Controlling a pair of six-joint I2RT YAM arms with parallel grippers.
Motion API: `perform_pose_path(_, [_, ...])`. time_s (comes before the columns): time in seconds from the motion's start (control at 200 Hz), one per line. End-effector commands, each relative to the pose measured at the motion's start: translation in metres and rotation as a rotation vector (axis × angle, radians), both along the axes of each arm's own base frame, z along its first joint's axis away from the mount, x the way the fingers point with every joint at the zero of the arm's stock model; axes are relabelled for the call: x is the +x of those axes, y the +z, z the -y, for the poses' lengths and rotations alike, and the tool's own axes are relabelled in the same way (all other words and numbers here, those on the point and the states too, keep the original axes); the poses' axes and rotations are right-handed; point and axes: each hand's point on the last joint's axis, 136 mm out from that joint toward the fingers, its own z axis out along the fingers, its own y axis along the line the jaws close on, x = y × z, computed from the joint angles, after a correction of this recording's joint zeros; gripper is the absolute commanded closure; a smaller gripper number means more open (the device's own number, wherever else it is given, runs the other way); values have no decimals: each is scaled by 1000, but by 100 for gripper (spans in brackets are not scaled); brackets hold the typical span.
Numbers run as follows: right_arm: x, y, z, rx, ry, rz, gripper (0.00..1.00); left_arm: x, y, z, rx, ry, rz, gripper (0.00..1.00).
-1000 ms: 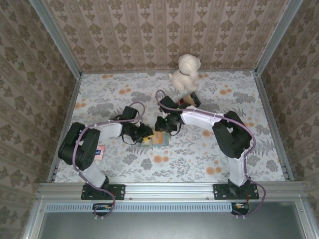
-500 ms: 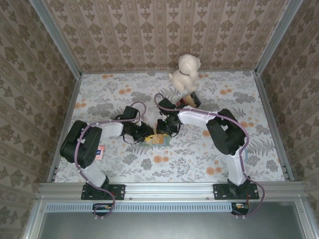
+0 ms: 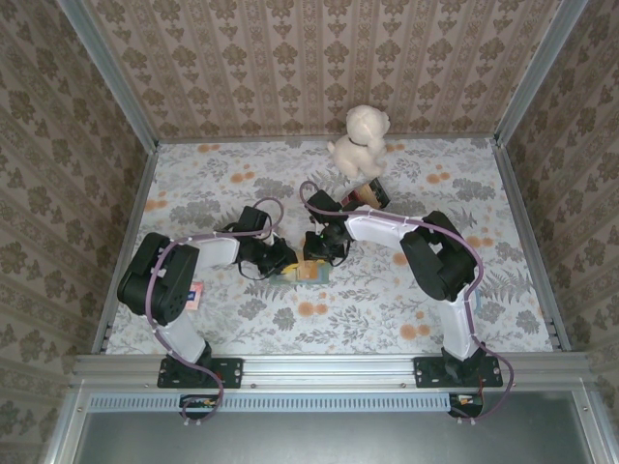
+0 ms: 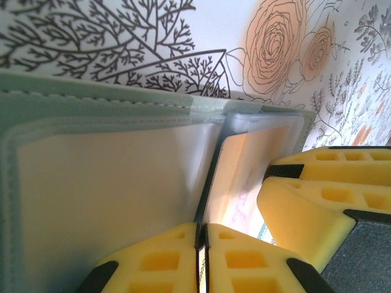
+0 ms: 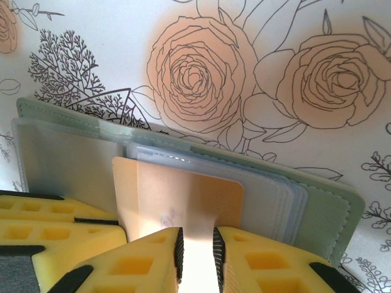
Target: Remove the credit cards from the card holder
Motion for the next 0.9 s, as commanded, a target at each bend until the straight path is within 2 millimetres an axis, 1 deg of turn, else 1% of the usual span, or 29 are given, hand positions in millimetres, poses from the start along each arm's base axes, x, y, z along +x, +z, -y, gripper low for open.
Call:
perform_pose_path(0.0, [-14, -26, 10, -55, 3, -73, 74, 2, 6, 6, -35, -11, 9, 92])
perform_pose_path(0.115, [-14, -25, 11, -55, -2, -70, 74, 0, 5, 1, -8, -16, 11, 100])
perform_pose_path(0.225, [-13, -18, 14, -45, -9, -63, 74, -3, 4, -7, 41, -16, 22, 100])
perform_pose_path(0.245, [-9, -15, 11, -25, -10, -40, 74, -5, 3, -8, 47, -19, 22, 100])
perform_pose_path(0.285, [-7, -10, 11, -12, -14, -31, 74, -7, 4, -10, 55, -23, 24, 100])
perform_pose_path(0.295, [-6, -9, 11, -8, -13, -27, 74, -3, 4, -16, 57, -4, 22, 100])
perform_pose_path(0.31, [-6, -7, 11, -5, -14, -26, 74, -3, 3, -20, 61, 5, 20, 100])
perform_pose_path(0.37, [-3, -1, 10, 8, -17, -16, 74, -5, 4, -25, 63, 15, 19, 100])
perform_pose_path(0.45, [-2, 2, 9, 17, -10, -14, 74, -7, 4, -30, 62, 28, 18, 100])
perform_pose_path(0.615, [-6, -3, 8, 23, -7, -35, 74, -8, 4, -30, 46, 33, 18, 100])
perform_pose_path(0.68, [-6, -2, 8, 26, -8, -31, 74, -7, 9, -25, 7, 35, 33, 100])
perform_pose_path(0.72, [-6, 0, 7, 34, -5, -27, 74, -2, 13, -22, -15, 44, 57, 100])
perform_pose_path(0.73, [-6, 1, 7, 36, -5, -28, 74, -4, 15, -19, -37, 34, 52, 100])
perform_pose_path(0.84, [-5, 2, 6, 40, -3, -25, 74, 0, 26, -9, -85, 12, 85, 86])
perform_pose_path(0.9, [-5, 1, 5, 40, -4, -29, 74, 1, 28, -4, -89, -2, 93, 81])
